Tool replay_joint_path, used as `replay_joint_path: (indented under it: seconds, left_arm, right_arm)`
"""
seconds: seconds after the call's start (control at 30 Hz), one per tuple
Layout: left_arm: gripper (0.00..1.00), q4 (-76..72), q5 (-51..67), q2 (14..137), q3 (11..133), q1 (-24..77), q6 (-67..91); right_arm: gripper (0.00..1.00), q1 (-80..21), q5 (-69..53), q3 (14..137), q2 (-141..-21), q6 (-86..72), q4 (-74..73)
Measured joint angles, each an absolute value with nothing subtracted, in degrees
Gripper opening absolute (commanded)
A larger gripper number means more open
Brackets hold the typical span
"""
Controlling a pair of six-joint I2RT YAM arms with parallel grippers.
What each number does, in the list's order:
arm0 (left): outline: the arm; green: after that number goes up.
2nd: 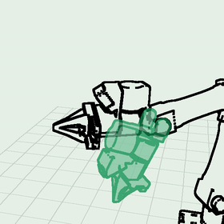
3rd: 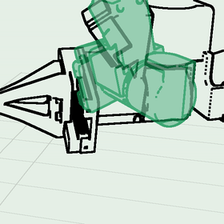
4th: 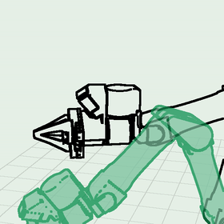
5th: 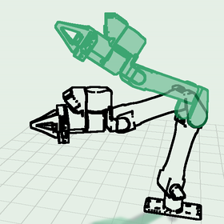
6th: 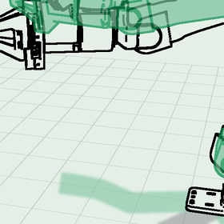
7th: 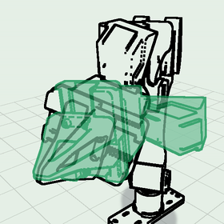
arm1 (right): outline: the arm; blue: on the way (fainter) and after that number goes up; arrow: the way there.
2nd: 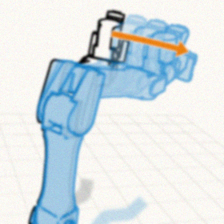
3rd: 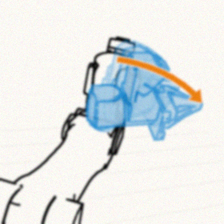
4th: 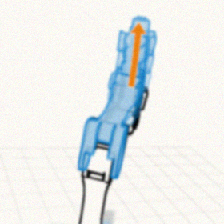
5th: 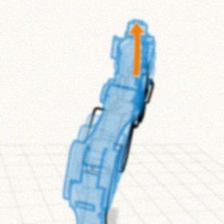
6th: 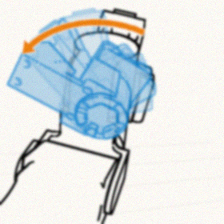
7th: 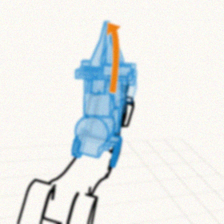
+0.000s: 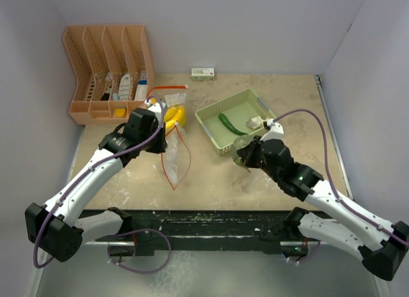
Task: Place the food in the zip-top bag and seal the zipper
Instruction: Pick up the fake fruit from the center of the board, then place the fake fruit in the zipper food storage bag.
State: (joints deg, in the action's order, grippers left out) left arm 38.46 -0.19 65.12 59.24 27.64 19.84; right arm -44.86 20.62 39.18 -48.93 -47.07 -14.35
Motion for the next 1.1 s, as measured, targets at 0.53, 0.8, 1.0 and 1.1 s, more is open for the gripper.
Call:
replay_joint_path:
  seconds: [0.53,0.8,1.0,1.1]
  left_arm:
    - [0.0,36.3,2.9,67.7,59.2,27.6,20.4]
    - [0.0,35.9,3.5,68.0,59.2,27.6,20.4]
    - [0.0,35.6,3.8,68.2,59.2,27.6,20.4]
    - [0.0,35.6,4.1,68.4,59.2,27.6,20.4]
  right_arm:
    - [0.0,-44.9,-15.9,53.1,-56.0,-34.2,2.2]
    - [0.0,-46.7,-31.2,53.3,-65.3,-38.2,19.5]
    - [0.0,-48.6,-38.1,53.3,-68.9,-41.8,29.5]
    - [0.0,-49.2,-40.8,53.1,-71.1,-43.6,34.3]
